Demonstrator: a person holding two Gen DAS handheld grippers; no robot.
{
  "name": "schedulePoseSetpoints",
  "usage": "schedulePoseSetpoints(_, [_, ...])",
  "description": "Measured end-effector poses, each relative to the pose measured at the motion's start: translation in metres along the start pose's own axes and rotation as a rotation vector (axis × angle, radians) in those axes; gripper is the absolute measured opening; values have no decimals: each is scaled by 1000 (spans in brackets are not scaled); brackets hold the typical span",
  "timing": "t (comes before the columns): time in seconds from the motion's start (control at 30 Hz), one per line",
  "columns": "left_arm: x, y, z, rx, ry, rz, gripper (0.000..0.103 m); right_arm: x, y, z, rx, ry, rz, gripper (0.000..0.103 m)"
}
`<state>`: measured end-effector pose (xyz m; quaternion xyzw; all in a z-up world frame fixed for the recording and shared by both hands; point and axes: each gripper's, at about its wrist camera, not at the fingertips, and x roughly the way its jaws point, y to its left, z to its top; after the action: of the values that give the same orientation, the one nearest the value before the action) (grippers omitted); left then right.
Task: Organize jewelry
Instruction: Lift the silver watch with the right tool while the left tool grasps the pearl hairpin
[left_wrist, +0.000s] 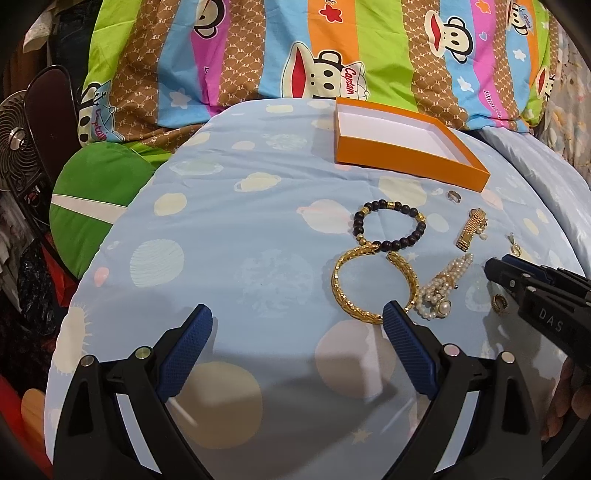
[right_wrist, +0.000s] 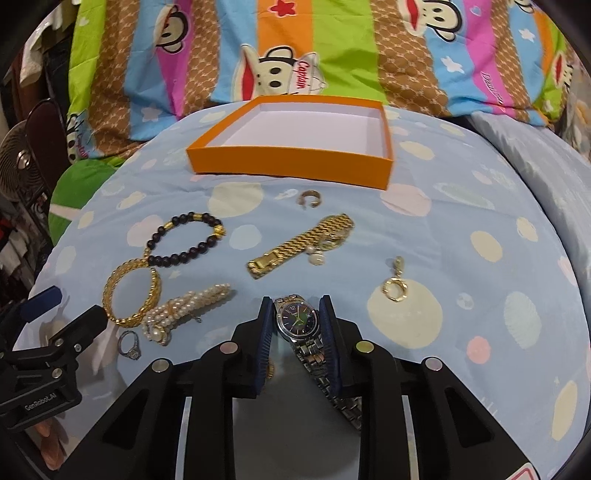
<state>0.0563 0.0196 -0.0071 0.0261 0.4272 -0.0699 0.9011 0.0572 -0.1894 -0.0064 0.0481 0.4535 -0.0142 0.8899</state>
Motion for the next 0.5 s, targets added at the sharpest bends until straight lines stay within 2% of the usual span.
schedulePoseSetpoints(0.1, [0,-2,0,10,-3,2,91,0,-4,2,14,5,-11,26])
schedulePoseSetpoints(0.23, [-2,-2,-1,17,-10,1,91,-8,-7,-1,29,-3,10,42])
schedulePoseSetpoints(0.33, [-2,-2,-1,19,-7,-1,91,-7,-9,-5,39,10,36,43])
schedulePoseSetpoints(0.43, [-2,-5,-1,25,-8,-2,91,-6,-7,-6,24,2,22,39])
schedulePoseSetpoints(0.47, [-2,-5,-1,29,-9,-3,91,-5,-6,-5,23,0,22,29])
schedulePoseSetpoints(0.5, [-2,-6,-1,31,-10,-3,91,-4,-6,-5,23,-1,27,24])
